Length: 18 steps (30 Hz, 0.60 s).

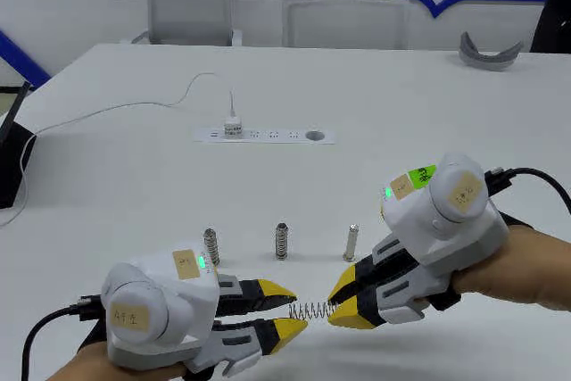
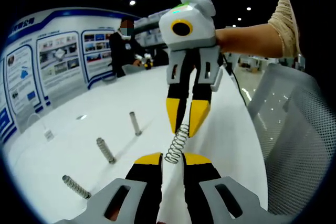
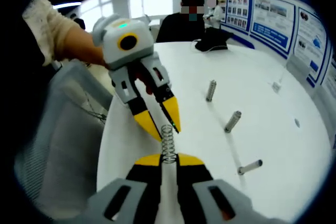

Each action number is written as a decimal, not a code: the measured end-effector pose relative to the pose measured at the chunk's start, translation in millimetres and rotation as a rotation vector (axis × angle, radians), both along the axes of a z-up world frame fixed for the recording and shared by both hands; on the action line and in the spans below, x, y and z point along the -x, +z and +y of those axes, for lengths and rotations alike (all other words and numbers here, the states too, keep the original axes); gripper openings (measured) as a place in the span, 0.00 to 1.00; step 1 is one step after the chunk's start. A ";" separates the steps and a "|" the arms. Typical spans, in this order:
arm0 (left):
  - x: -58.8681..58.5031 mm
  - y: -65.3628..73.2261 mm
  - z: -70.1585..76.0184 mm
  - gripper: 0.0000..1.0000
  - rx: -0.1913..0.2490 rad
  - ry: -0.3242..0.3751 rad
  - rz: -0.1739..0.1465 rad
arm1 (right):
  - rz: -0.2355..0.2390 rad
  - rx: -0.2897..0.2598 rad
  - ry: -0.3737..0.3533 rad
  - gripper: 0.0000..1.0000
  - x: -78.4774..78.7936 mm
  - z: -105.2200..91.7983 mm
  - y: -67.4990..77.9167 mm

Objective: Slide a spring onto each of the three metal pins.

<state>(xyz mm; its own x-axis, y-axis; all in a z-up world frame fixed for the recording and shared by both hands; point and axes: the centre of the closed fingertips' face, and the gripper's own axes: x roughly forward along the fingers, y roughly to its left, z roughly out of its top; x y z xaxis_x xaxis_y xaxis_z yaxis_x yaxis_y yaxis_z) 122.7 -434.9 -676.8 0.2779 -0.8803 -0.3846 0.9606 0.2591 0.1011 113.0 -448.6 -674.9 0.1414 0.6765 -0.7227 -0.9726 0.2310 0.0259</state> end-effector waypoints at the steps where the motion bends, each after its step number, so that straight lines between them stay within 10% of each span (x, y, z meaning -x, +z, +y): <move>1: 0.6 -0.3 -0.2 0.13 -0.003 -0.003 -0.002 | 0.001 -0.001 0.001 0.11 0.1 0.2 0.3; 18: -0.1 0.2 1.2 0.12 -0.015 0.001 -0.002 | -0.054 -0.013 0.018 0.11 -1.0 10.2 21.4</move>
